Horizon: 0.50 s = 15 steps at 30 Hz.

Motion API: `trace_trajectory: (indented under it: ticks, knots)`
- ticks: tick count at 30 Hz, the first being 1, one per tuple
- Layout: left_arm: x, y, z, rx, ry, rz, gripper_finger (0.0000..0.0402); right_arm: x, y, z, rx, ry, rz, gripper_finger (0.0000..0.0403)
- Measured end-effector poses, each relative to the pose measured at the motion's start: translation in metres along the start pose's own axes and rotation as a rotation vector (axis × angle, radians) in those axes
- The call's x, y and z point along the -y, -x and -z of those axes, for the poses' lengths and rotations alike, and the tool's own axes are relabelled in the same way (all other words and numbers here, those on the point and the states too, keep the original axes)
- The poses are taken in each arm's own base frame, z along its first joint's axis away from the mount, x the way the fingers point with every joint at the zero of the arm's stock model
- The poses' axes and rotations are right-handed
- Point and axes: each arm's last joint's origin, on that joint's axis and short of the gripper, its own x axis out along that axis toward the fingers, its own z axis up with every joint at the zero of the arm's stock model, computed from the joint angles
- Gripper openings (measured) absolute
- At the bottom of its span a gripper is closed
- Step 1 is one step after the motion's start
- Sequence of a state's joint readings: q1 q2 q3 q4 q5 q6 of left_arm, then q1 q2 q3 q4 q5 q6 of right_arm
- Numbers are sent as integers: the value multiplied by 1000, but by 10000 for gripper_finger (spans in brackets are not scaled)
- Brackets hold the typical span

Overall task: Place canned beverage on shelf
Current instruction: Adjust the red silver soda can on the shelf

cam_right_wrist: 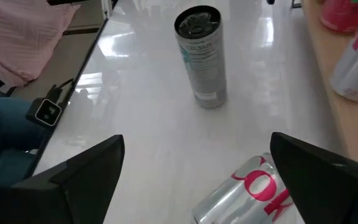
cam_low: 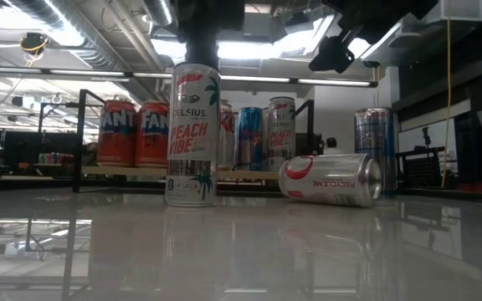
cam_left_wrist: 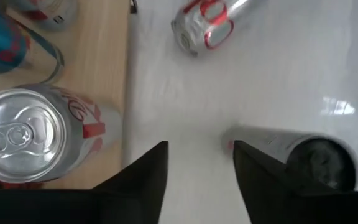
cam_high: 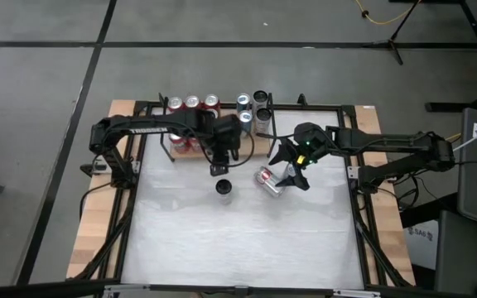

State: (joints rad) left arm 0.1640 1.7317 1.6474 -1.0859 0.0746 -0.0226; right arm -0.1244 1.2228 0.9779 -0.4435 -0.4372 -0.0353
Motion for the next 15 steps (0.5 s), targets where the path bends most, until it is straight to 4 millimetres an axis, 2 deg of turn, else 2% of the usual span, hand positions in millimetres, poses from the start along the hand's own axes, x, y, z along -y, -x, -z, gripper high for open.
trace_trajectory:
  ticks: [8, 15]
  knots:
    - [-3, -17, 3, 19, -86, -25, 104, 0, 0, 0, 0, 0, 9, 392]
    - [-12, -28, 9, -8, -67, -72, 75, 0, 0, 0, 0, 0, 10, 392]
